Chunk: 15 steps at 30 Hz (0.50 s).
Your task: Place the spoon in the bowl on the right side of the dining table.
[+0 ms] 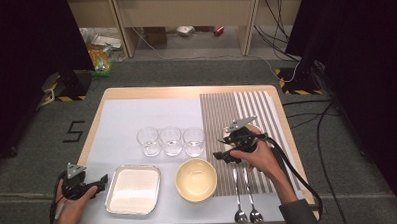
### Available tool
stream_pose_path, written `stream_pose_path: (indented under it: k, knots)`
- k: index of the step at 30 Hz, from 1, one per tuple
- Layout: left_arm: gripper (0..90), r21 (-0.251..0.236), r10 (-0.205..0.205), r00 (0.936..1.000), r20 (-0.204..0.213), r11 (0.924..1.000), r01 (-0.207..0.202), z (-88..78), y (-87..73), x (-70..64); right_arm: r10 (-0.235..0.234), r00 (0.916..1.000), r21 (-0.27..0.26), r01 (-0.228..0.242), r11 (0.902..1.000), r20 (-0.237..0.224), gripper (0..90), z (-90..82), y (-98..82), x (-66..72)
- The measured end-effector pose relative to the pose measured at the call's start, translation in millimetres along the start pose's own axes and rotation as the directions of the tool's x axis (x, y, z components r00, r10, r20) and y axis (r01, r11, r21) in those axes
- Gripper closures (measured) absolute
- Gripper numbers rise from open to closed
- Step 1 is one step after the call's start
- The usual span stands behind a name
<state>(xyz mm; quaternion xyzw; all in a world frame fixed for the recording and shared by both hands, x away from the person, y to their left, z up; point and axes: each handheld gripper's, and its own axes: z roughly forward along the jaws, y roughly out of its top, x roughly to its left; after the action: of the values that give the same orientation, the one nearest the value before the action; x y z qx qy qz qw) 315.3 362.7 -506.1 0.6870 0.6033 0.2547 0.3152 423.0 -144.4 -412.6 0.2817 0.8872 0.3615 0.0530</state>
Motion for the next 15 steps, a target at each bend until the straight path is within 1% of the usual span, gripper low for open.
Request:
stream_pose_path:
  k: [5,8,12,15]
  knots:
    - [13.7,0.000,0.002,1.0000,-0.001,1.0000,-0.002,-0.1,0.0,0.0,-0.018,0.9998,-0.012,0.018,0.9998,-0.008,23.3,-5.8,-7.0,4.6]
    - [13.7,0.000,0.001,1.0000,0.000,1.0000,-0.001,0.0,0.0,0.0,-0.020,0.9996,-0.022,0.020,0.9996,-0.020,23.8,-9.1,-11.9,6.0]
    - [13.7,0.000,0.000,1.0000,0.000,1.0000,0.000,0.0,0.0,0.0,-0.038,0.9988,-0.034,0.037,0.9988,-0.031,24.0,-15.4,-19.0,7.5]
    - [13.7,0.000,0.001,1.0000,-0.001,1.0000,-0.001,0.0,0.1,0.0,-0.049,0.9982,-0.029,0.048,0.9984,-0.034,24.4,-20.4,-25.3,8.1]
